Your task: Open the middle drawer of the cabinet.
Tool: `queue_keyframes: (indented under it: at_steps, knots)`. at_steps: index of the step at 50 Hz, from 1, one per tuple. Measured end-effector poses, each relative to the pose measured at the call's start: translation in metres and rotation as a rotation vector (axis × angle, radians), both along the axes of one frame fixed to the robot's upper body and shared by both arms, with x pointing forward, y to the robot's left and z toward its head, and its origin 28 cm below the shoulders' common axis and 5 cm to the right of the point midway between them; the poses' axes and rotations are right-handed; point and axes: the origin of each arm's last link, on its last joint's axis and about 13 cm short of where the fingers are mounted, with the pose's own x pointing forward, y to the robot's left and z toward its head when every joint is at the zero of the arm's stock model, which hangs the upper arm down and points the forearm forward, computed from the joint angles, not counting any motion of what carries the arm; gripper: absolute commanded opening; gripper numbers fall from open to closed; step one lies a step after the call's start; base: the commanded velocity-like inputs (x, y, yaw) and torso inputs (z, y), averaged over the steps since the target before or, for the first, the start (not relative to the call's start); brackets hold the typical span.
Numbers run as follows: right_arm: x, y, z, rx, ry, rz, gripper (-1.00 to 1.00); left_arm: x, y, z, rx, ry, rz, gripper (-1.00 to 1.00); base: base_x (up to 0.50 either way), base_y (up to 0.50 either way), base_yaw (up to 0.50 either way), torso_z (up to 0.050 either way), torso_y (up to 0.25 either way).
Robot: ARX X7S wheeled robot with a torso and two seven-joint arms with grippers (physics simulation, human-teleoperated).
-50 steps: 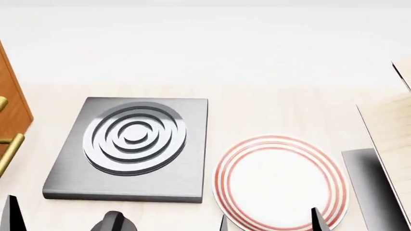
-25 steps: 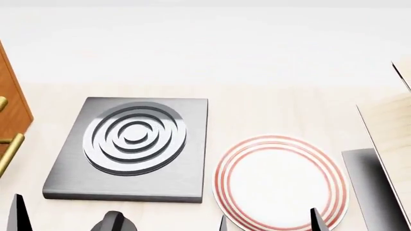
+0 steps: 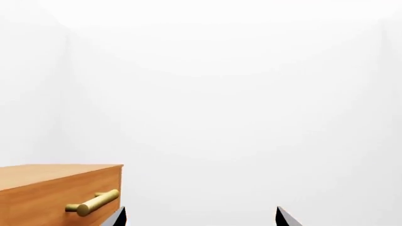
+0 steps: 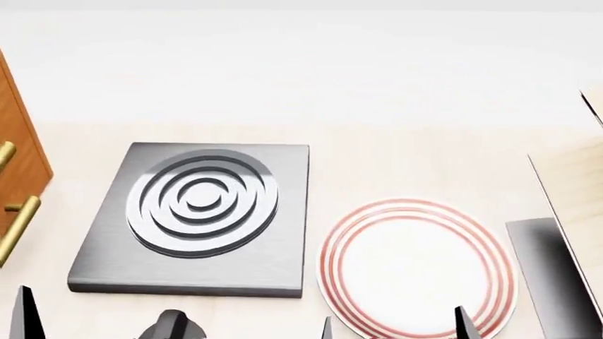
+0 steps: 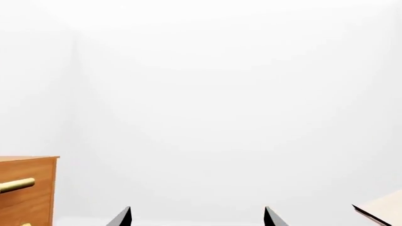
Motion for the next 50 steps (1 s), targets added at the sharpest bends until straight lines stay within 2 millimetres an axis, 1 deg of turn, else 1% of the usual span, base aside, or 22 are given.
queue_keyframes:
  at_steps: [26, 45, 50]
  knots:
    - [-0.0004, 0.0009, -0.0006, -0.02, 0.001, -0.011, 1.0, -0.0009, 0.0006, 0.0002, 0.002, -0.006, 0.005, 1.0, 0.0, 0.5, 0.0, 0.0, 0.0]
    - [-0.0014, 0.0001, 0.0014, -0.002, -0.005, 0.002, 1.0, -0.0006, 0.0004, 0.0001, 0.004, -0.003, 0.006, 1.0, 0.0, 0.0, 0.0, 0.0, 0.0]
    - [-0.0004, 0.0003, 0.001, 0.004, -0.003, 0.007, 1.0, 0.0023, -0.0042, 0.008, 0.065, -0.019, 0.0, 1.0, 0.0, 0.0, 0.0, 0.0, 0.0]
